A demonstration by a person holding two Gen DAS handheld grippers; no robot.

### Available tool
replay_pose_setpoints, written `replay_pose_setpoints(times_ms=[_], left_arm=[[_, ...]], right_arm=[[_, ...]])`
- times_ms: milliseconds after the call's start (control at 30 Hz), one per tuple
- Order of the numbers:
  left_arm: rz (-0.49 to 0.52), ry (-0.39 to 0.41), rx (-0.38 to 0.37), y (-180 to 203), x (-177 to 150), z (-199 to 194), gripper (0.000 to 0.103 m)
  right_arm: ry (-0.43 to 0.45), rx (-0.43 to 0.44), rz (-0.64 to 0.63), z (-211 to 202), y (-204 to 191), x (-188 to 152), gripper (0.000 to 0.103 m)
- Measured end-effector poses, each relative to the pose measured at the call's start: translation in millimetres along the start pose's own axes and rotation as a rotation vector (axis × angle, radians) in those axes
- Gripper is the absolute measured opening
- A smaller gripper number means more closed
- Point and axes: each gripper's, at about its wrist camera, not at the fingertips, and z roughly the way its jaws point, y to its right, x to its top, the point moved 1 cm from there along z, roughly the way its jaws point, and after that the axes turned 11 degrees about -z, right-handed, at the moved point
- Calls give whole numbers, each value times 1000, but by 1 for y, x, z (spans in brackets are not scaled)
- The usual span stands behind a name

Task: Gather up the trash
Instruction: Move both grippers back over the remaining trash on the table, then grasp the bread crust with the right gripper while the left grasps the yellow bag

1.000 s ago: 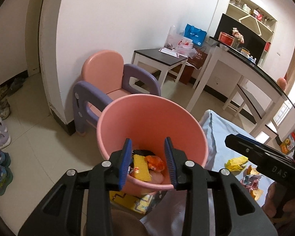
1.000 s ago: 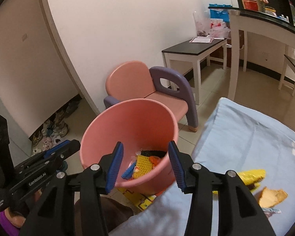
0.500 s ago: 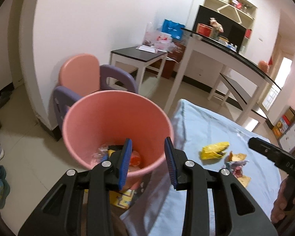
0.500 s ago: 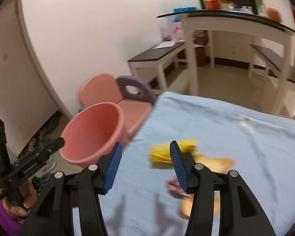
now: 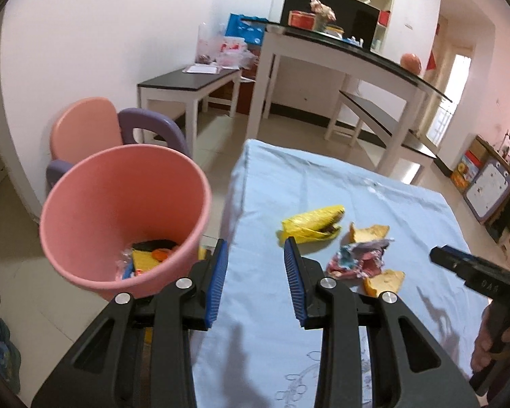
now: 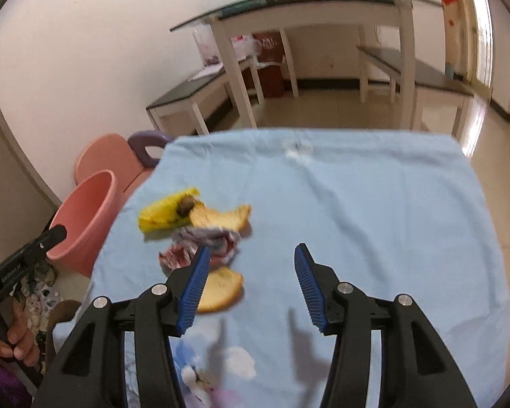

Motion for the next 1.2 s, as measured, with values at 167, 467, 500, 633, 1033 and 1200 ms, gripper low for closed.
replay_pose_setpoints(times_ms=[167, 467, 500, 633, 1033, 1200], left_arm=[[24, -32, -2, 11, -5, 9, 34], [65, -62, 9, 29, -7, 21, 34], [66, -65, 10, 29, -7, 22, 34], [79, -77, 14, 34, -7, 29, 34], [146, -121, -20, 47, 16, 68, 34], [197, -165, -31, 52, 29, 103, 34]], right_arm=[[-45, 46, 7, 20, -2, -10, 51], [-117, 139, -3, 52, -18, -17, 40], [-121, 145, -3, 54, -19, -16, 38], [-149, 145, -28, 62, -24, -18, 11], [-91, 126, 43, 42, 13, -24, 5], [-96, 126, 65, 42, 22, -28, 5]])
